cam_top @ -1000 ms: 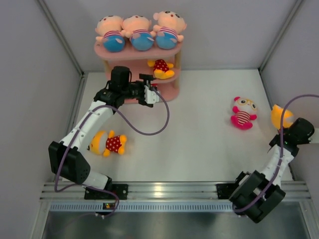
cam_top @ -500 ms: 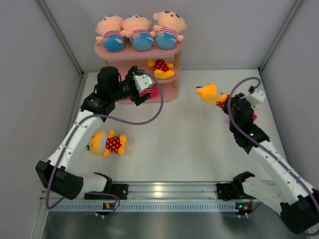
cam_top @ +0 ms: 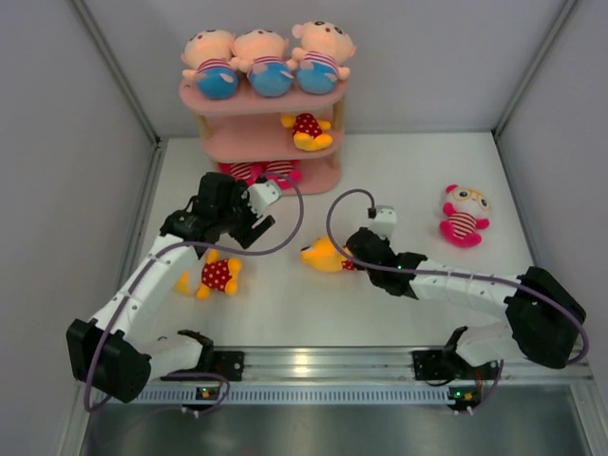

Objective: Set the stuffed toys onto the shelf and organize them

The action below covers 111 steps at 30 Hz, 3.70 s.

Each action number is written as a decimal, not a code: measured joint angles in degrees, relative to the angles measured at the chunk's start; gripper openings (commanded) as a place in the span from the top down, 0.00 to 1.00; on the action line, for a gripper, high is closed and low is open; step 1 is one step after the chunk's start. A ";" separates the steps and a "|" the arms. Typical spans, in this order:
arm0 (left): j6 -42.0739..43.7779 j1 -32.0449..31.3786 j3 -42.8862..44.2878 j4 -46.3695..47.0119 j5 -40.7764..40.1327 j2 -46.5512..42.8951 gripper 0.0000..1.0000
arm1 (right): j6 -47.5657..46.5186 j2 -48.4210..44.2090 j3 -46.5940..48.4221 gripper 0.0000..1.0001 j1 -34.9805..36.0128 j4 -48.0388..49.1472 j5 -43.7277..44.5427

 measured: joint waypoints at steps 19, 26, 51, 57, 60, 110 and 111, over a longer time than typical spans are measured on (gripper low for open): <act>-1.18 17.25 -1.46 -23.54 -6.32 0.07 0.30 | -59.95 -19.65 6.29 0.10 13.60 -6.34 -37.97; -4.94 26.10 -4.70 -23.06 -2.93 -1.25 0.32 | -108.89 -7.58 13.40 0.14 1.86 -9.46 -41.33; -9.35 27.56 -6.54 -17.27 2.10 -5.25 0.32 | -155.29 1.25 -7.32 0.10 15.72 0.90 -29.92; -9.42 27.61 -6.54 -17.20 3.30 -6.05 0.32 | -155.36 6.67 -7.02 0.11 15.69 5.07 -30.10; -9.42 27.61 -6.54 -17.18 3.61 -6.58 0.33 | -154.94 9.55 -5.81 0.16 15.56 7.04 -30.08; -9.44 27.69 -6.54 -17.03 3.63 -7.06 0.33 | -69.92 16.55 20.85 0.30 26.91 -7.02 -36.20; -9.46 27.69 -6.54 -17.03 3.63 -7.06 0.33 | -70.23 15.89 20.52 0.29 26.91 -6.49 -36.17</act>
